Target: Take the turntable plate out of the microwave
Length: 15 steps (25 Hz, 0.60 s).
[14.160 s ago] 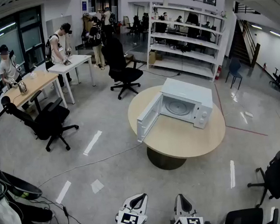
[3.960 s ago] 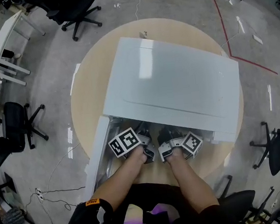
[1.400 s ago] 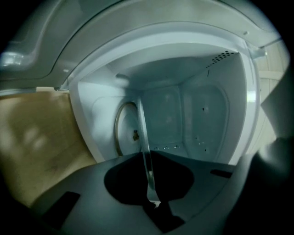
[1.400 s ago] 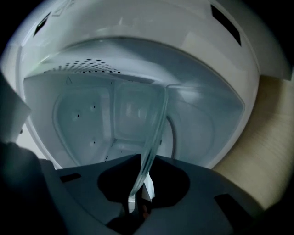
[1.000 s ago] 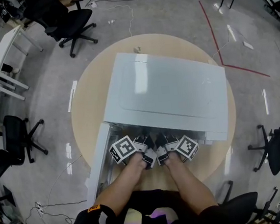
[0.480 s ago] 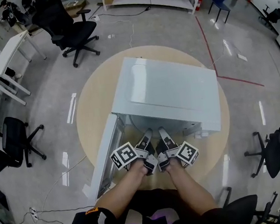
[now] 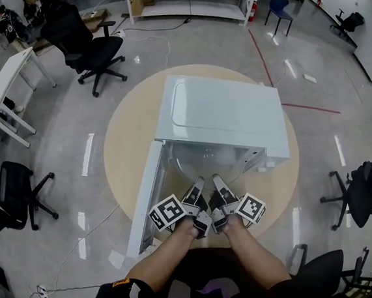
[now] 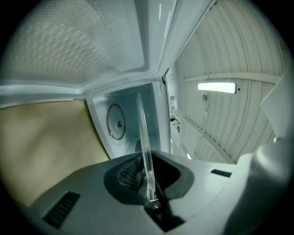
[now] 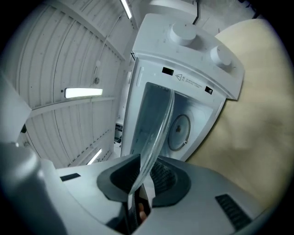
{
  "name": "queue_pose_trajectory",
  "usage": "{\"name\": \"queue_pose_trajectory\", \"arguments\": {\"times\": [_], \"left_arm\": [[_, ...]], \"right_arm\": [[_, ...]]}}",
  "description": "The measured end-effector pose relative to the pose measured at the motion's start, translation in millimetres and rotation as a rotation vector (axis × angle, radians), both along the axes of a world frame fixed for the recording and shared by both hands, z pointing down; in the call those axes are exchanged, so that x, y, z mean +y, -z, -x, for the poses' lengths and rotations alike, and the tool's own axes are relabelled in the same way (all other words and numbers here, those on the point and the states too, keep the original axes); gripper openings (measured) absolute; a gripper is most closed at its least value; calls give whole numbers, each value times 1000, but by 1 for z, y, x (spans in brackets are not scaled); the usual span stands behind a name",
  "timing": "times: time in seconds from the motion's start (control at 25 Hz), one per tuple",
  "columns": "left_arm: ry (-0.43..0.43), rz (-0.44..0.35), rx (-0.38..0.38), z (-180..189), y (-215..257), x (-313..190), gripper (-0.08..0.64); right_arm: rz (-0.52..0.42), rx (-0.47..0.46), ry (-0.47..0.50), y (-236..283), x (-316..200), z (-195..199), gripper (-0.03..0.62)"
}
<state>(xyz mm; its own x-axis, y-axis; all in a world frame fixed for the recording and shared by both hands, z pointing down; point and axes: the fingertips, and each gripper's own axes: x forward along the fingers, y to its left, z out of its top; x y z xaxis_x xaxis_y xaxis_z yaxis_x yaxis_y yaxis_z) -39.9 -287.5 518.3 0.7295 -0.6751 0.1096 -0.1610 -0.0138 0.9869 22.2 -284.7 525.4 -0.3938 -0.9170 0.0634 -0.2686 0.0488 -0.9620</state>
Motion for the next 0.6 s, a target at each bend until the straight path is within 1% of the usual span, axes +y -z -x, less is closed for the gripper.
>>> {"name": "queue_pose_trajectory", "arguments": {"times": [0.08, 0.2, 0.32, 0.44, 0.6], "left_arm": [[-6, 2, 2, 4, 0, 11, 78], [-8, -3, 7, 8, 2, 25, 78], [-8, -13, 2, 5, 4, 39, 78], [-3, -23, -7, 1, 5, 56, 78], [19, -33, -18, 2, 11, 83, 78]], "right_arm": [[-18, -9, 0, 5, 10, 7, 69], [-4, 12, -1, 4, 26, 8, 69], [-23, -8, 10, 8, 39, 8, 69], [-23, 4, 25, 5, 55, 3, 70], [-61, -29, 58, 19, 79, 7, 70]]}}
